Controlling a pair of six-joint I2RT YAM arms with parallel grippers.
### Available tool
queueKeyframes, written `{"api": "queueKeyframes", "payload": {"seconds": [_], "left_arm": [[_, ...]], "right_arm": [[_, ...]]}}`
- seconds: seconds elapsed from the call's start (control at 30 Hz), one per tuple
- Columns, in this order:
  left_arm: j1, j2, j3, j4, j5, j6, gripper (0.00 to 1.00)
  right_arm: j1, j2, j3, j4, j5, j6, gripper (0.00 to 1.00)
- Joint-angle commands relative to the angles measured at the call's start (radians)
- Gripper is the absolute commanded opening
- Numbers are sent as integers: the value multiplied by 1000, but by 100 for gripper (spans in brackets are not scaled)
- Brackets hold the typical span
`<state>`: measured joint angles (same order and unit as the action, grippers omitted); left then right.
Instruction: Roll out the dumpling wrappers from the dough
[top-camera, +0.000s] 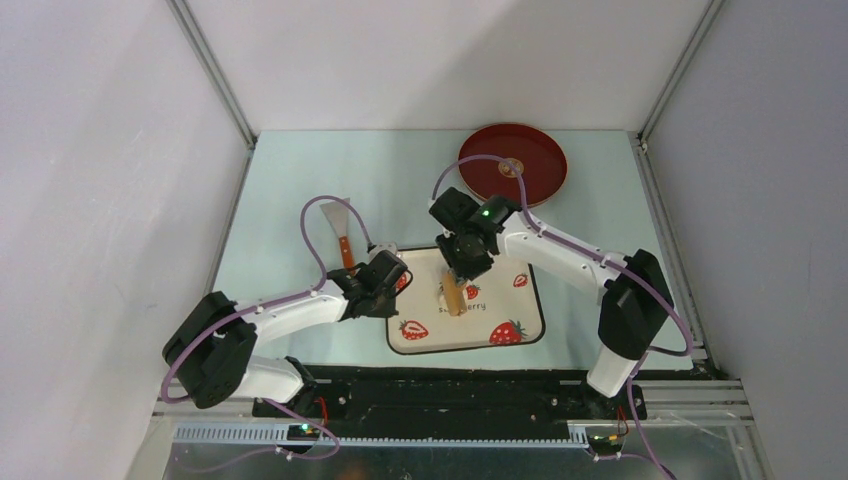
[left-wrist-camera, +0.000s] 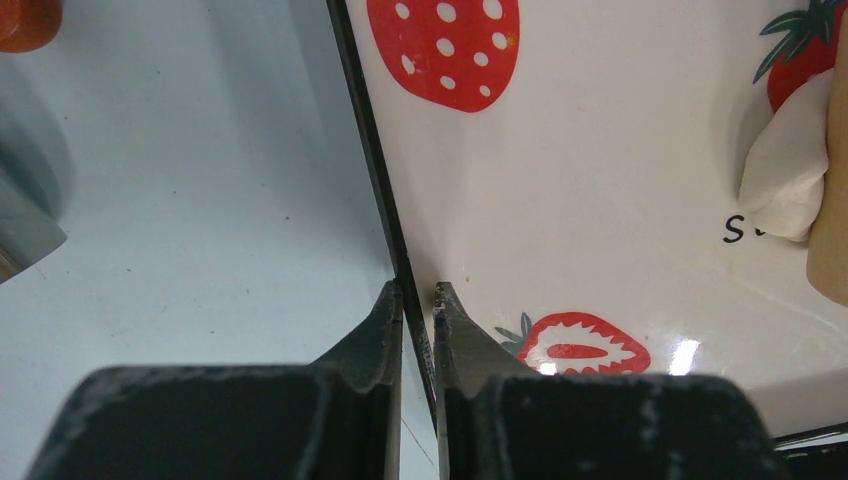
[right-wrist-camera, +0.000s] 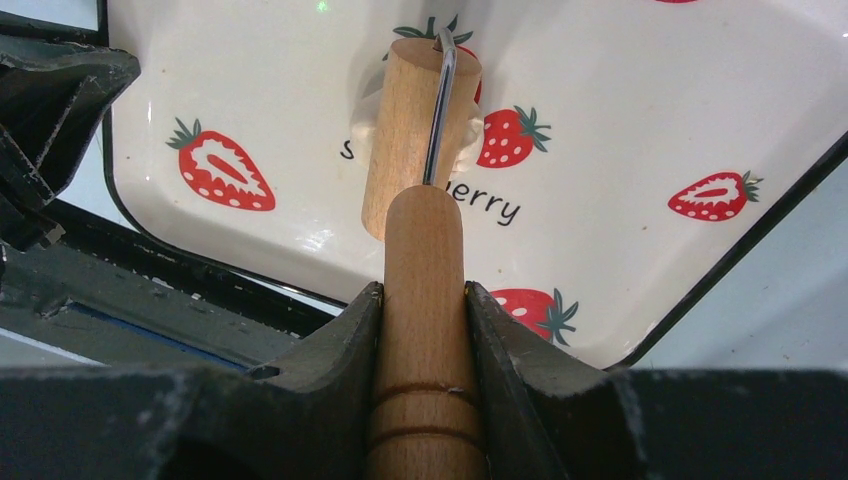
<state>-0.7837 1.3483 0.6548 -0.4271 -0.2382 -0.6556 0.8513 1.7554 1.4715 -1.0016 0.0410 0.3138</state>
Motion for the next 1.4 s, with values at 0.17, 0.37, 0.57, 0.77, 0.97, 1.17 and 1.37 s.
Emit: {"api": "queueKeyframes", "payload": {"seconds": [0.17,0.37,0.57,0.77,0.97,1.17,1.37], "left_arm": [[-25,41,-19,-79,23,2,8],[-26,40,-18,-81,21,1,8],[-28,40,-15,-83,20,2,8],[-29,41,-15,-85,19,1,9],[-28,43,-14,-85,18,2,8],[-30,44,-12,-87,18,2,9],[-30,46,-11,-87,18,2,9]], "right_arm": [[36,294,-189,-71,129,5,0],[54,320,-190,-81,143,13,0],[76,288,-207,-67,146,23,0],[26,65,-214,6,-9,27,0],[-61,-139,-214,67,-154,22,0],[-155,-267,-213,98,-244,24,0],[-234,-325,-213,121,-377,19,0]]}}
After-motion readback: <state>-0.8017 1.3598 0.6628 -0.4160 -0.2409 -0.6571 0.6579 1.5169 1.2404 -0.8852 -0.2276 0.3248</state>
